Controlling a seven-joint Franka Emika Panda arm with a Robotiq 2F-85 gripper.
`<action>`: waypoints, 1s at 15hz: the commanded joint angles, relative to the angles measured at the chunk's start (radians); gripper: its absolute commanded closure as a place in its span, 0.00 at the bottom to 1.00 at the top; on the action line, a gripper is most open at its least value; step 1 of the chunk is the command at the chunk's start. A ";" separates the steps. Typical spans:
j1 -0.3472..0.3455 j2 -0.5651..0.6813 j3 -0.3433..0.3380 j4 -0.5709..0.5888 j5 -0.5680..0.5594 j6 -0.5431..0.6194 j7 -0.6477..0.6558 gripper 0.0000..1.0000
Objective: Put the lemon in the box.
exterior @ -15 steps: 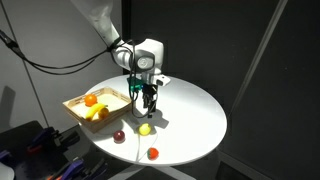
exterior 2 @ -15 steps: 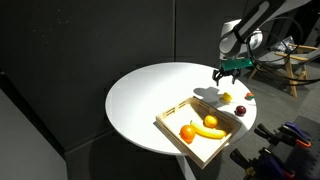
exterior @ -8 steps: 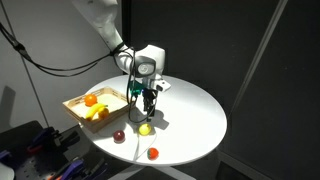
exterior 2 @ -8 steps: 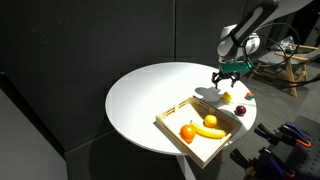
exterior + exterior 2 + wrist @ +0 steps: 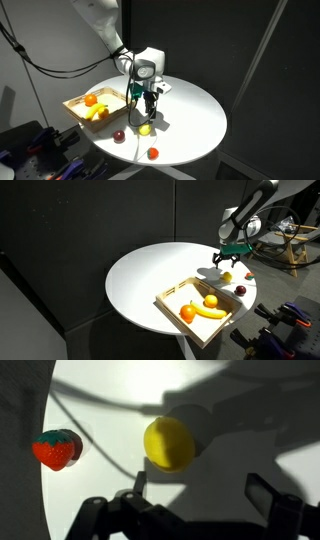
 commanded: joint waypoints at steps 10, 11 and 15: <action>0.003 -0.012 -0.019 -0.061 0.002 0.034 -0.002 0.00; 0.003 -0.011 -0.019 -0.061 0.002 0.034 -0.002 0.00; 0.004 -0.009 -0.019 -0.061 0.002 0.034 -0.002 0.00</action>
